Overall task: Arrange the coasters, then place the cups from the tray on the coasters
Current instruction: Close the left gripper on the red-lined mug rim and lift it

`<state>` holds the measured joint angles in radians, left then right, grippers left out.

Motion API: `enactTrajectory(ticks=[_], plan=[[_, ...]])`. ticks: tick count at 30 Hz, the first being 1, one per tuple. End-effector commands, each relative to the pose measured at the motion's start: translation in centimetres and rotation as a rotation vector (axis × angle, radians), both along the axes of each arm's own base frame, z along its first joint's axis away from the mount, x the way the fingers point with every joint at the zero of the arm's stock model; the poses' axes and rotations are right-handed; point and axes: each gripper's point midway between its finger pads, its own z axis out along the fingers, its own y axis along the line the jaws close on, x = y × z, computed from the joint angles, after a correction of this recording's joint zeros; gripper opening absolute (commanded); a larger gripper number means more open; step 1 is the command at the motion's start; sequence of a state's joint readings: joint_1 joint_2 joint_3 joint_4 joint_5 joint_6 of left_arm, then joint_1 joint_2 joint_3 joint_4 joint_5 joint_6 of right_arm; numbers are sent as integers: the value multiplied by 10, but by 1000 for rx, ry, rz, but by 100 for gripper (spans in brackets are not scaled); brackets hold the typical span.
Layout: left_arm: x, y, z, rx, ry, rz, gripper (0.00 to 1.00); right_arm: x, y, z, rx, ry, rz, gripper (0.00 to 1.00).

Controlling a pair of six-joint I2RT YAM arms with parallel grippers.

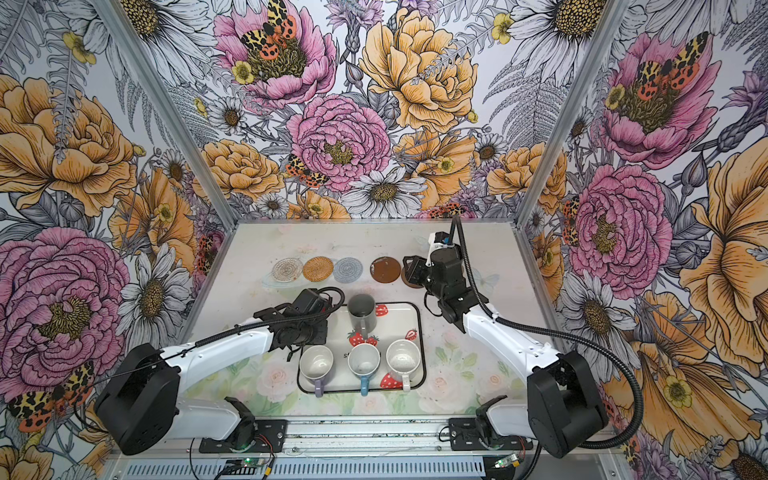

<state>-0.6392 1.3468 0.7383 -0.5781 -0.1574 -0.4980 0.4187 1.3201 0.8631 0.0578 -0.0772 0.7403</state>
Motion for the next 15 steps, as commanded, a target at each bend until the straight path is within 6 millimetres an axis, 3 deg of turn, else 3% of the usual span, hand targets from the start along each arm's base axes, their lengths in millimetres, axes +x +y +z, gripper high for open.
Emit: enactTrajectory(ticks=[1,10,15], plan=[[21,-2,40,-14,-141,23,0,7,3,15,4,-38,11,39],[29,0,66,-7,-195,34,0,3,1,20,8,-49,21,39],[44,5,78,10,-204,59,0,1,-1,21,4,-52,26,39]])
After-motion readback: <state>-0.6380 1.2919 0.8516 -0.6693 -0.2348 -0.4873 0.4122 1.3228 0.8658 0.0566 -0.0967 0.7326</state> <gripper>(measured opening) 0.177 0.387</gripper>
